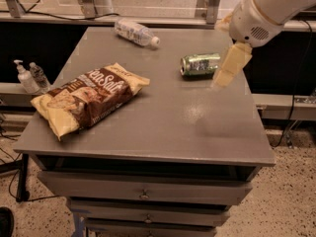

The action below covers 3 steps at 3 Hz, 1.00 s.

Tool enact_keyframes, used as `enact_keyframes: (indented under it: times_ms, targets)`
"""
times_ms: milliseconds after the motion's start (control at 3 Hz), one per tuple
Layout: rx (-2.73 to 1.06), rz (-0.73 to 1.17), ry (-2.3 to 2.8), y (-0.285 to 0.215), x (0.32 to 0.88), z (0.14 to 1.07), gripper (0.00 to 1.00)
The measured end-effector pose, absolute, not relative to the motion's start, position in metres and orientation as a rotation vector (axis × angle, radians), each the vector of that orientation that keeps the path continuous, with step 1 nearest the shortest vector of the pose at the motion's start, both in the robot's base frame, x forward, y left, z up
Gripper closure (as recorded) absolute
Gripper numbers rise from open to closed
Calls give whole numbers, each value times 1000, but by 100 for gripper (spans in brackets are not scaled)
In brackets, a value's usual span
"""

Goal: Place green can upright

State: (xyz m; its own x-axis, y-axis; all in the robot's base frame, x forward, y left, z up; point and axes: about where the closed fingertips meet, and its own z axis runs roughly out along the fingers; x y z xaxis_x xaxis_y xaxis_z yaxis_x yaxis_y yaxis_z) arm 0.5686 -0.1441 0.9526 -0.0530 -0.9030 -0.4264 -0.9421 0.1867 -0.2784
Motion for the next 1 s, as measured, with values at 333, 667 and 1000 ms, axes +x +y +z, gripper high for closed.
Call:
enact_keyframes:
  times_ms: [333, 667, 1000]
  targets:
    - [-1719, 148, 1956, -130, 591, 935, 0]
    - [-1735, 167, 1934, -114, 618, 914, 0]
    - [-1753, 151, 1929, -109, 645, 894, 0]
